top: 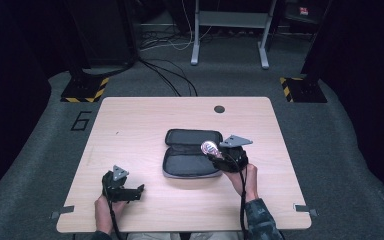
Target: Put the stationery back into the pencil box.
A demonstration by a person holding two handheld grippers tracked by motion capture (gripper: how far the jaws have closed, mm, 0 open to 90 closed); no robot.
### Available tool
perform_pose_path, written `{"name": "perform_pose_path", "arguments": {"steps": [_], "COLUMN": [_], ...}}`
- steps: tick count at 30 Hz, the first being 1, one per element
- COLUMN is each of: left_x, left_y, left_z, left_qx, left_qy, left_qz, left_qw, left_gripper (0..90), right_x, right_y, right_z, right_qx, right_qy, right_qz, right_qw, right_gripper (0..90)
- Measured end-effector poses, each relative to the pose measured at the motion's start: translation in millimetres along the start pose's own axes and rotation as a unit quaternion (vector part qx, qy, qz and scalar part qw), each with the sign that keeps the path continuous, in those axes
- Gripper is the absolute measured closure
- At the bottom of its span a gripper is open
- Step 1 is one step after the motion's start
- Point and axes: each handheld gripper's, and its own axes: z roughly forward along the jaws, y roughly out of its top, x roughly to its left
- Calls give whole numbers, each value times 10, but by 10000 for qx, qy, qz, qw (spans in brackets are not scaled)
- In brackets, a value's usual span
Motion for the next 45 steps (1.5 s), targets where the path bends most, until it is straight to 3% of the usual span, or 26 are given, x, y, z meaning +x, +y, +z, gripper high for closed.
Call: {"name": "perform_pose_path", "arguments": {"steps": [10,28,37,44,45], "left_x": [0,0,0,0,0], "left_y": [1,0,1,1,0], "left_z": [-3,-1,-3,-2,-2], "left_qx": [7,-5,9,5,5], "left_qy": [0,-4,-2,0,-1], "left_qz": [11,6,10,5,3], "left_qw": [10000,10000,10000,10000,10000], "left_gripper": [15,15,15,15,15], "right_x": [82,108,135,171,197], "right_y": [60,11,-89,-114,-118], "right_z": [183,461,698,839,856], "right_qx": [29,256,628,962,984], "right_qy": [218,352,410,378,338], "right_qz": [-28,83,169,64,206], "right_qw": [9998,9990,9970,9946,9944], "right_gripper": [499,499,498,498,498]}}
